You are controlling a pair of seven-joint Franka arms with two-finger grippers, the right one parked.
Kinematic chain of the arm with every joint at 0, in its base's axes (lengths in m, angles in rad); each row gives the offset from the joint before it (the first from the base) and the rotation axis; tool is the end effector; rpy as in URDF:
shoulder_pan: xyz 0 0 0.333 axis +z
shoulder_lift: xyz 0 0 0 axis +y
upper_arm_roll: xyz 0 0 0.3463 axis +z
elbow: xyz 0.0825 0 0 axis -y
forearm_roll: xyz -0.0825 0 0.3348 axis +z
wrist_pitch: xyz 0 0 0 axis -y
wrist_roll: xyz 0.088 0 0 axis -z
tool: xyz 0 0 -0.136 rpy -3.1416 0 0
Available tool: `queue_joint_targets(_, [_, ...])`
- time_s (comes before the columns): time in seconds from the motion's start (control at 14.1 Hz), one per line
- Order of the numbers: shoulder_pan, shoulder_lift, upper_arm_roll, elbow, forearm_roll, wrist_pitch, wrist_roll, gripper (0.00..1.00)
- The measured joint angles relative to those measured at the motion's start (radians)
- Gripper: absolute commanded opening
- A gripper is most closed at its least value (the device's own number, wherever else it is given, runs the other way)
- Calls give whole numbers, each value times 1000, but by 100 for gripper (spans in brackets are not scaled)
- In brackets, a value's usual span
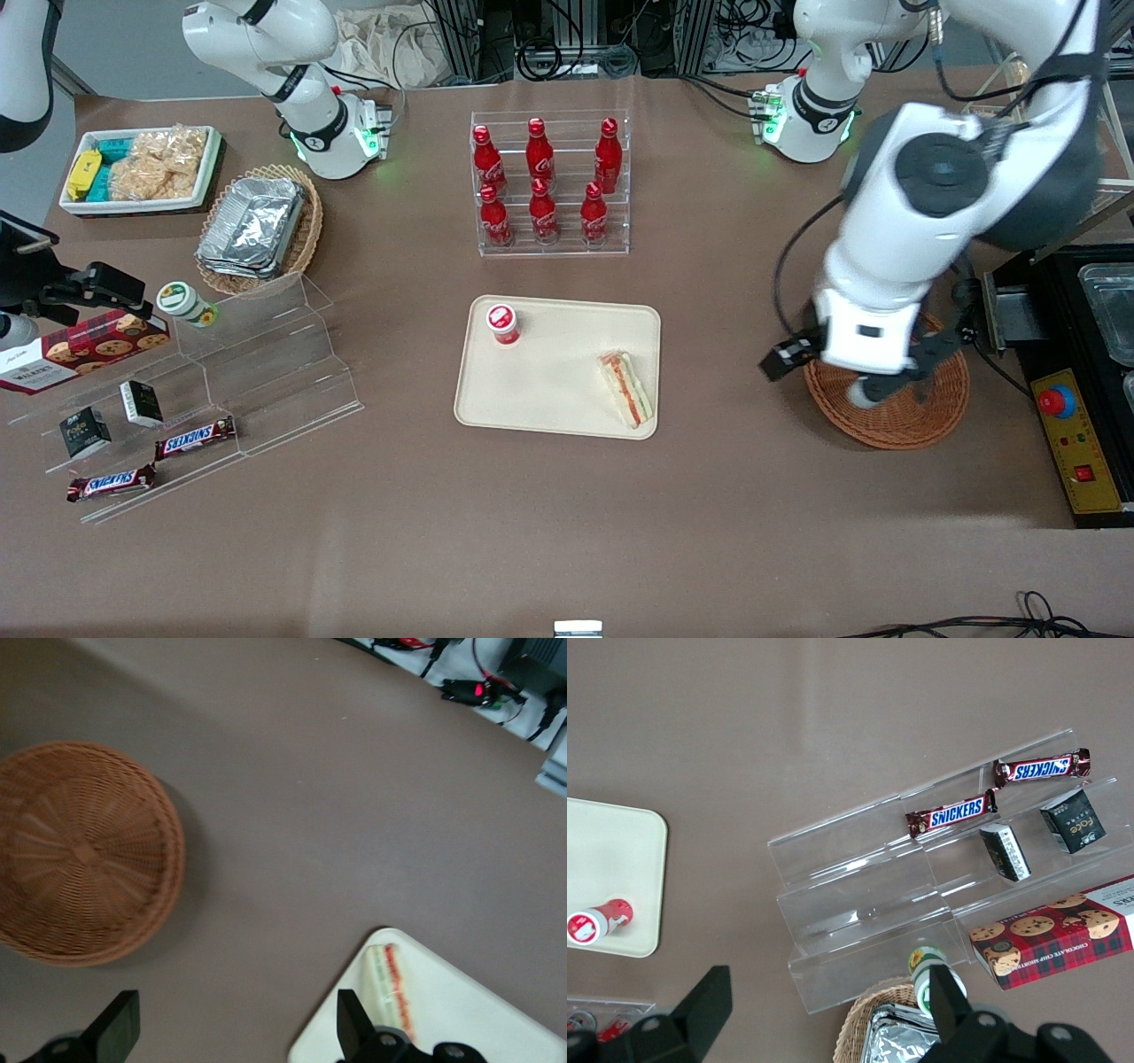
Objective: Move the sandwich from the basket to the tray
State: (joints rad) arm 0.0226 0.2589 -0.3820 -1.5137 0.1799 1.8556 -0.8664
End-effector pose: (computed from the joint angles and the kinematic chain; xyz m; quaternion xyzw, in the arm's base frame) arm 0.5854 -0.1707 0.5420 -0.9691 -0.2380 -0.0647 0.0035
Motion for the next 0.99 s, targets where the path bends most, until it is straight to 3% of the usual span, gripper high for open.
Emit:
queue_joint_targets(0.21, [-33,-74,160,-1,-92,-92,271,100])
queue_joint_targets(0.49, [-67,-171,319,-64,-137,-136,536,100])
queue_joint_targets(0.78, [-91,-276,422,-170,-143,-136,643,100])
queue_joint_targets(0.99, [-91,-326,436,-212,-143,-143,651,100])
